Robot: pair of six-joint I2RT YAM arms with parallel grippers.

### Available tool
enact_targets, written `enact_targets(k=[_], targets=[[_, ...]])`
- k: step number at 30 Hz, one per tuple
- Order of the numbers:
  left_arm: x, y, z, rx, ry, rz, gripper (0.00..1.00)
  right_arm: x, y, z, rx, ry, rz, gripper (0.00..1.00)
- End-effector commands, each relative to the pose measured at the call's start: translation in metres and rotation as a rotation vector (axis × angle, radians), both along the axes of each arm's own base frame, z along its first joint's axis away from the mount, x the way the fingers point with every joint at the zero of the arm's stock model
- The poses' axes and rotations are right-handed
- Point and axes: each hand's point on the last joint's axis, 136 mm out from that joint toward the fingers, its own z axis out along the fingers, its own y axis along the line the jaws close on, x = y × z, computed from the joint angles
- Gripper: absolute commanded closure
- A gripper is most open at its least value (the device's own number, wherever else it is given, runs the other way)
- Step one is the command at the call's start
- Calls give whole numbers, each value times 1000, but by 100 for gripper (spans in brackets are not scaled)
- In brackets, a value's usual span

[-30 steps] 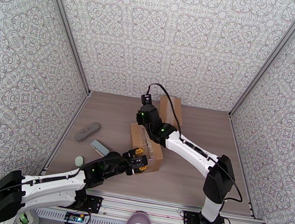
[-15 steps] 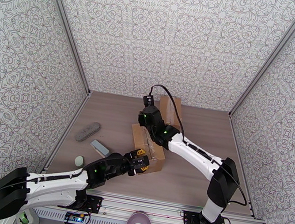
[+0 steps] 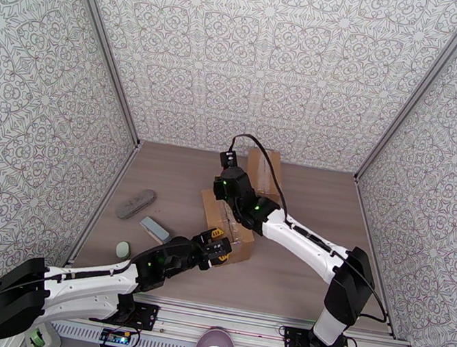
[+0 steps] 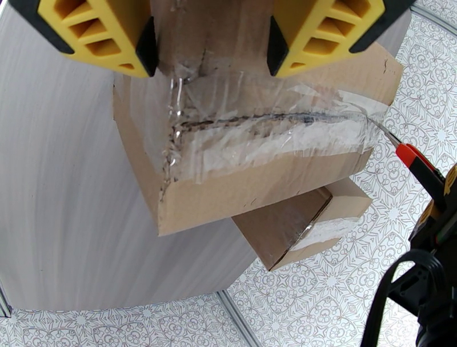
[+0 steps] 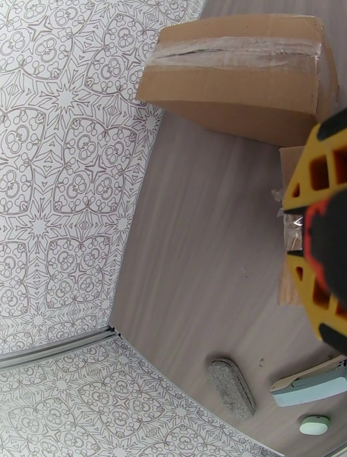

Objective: Unpack the express box

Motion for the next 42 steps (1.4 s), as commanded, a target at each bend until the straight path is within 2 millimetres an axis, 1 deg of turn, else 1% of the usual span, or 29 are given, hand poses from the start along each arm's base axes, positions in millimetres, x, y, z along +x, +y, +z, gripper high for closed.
enact_targets(k=[1, 6, 8, 19, 29, 33, 39, 42], targets=[[-2, 3, -15, 43, 30, 7, 44, -3, -1, 29, 51, -80, 13, 100], [-5, 2, -17, 52, 36, -8, 44, 0, -1, 47, 67, -152, 12, 100], [-5, 2, -18, 52, 36, -9, 44, 2, -1, 50, 61, -168, 14, 100], [-6, 1, -18, 52, 36, -10, 45, 18, 1, 37, 44, -156, 13, 100], [-6, 1, -19, 54, 40, -10, 44, 18, 9, 27, 61, -126, 42, 100], [-6, 2, -19, 52, 40, -8, 45, 19, 12, 19, 59, -104, 48, 100], [-6, 2, -19, 50, 40, -5, 45, 20, 10, 10, 46, -92, 36, 100], [-6, 2, -19, 51, 40, -5, 45, 21, 9, 8, 33, -99, 29, 100]])
